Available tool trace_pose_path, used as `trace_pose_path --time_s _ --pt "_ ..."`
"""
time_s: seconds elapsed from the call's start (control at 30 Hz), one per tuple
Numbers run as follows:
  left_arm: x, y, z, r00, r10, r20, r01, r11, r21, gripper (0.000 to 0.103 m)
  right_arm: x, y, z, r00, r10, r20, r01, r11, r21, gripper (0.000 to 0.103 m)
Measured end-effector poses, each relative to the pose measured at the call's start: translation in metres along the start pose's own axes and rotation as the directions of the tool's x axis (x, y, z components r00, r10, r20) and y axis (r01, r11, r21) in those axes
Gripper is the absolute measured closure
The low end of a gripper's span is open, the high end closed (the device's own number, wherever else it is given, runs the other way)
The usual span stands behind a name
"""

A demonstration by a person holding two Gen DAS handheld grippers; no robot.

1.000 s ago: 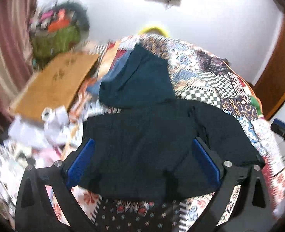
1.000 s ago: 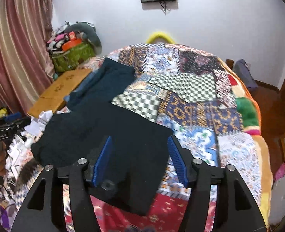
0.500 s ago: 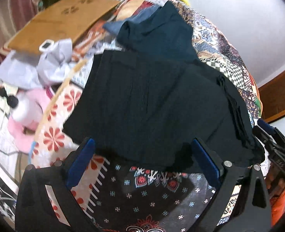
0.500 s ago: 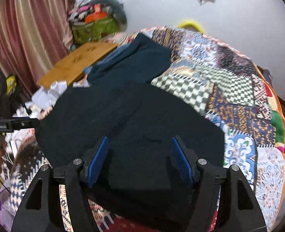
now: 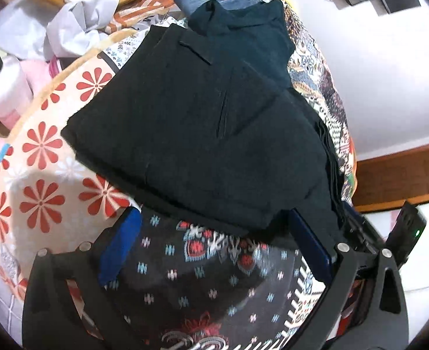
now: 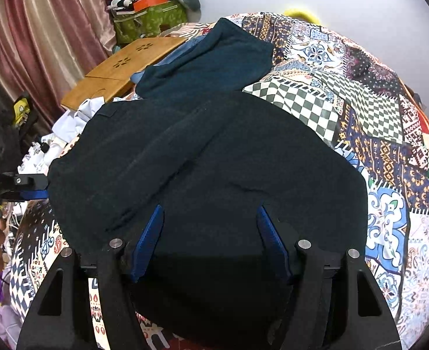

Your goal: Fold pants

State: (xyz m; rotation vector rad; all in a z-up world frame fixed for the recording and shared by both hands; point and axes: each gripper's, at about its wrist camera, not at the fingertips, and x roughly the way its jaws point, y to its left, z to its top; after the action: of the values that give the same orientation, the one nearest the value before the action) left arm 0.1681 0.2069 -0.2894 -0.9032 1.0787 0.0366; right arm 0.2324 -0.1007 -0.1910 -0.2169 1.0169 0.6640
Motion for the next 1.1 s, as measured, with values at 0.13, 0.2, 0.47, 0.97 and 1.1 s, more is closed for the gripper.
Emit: trace_pose_path --time_s 0.13,0.2,0.47,0.97,1.1 --pt "0.015 0.009 0.017 1.0 -0.024 -0.013 0.024 0.999 -0.034 0.001 0.001 -0.001 -0.001 1.0 0.014 -0.001 -0.014 1.0 0.012 0.04" --pt "0.022 0.014 0.027 1.0 -0.025 -0.016 0.024 0.998 -0.057 0.001 0.002 -0.004 -0.001 1.0 0.024 -0.002 -0.024 0.999 0.021 0.04" --pt "0.02 0.012 0.043 0.981 0.186 0.055 -0.185 0.982 -0.029 0.063 0.002 -0.006 -0.001 0.999 0.036 -0.006 -0.035 0.999 0.035 0.039" --pt "-0.064 -0.151 0.007 0.776 0.257 0.576 -0.534 0.754 0.383 0.084 -0.068 -0.079 -0.049 0.996 -0.082 0.029 0.077 0.988 0.134 0.034" --pt "-0.074 -0.207 -0.006 0.765 0.141 0.629 -0.513 0.724 0.461 0.084 -0.065 -0.109 -0.069 0.993 -0.118 -0.026 0.12 0.972 0.204 0.028"
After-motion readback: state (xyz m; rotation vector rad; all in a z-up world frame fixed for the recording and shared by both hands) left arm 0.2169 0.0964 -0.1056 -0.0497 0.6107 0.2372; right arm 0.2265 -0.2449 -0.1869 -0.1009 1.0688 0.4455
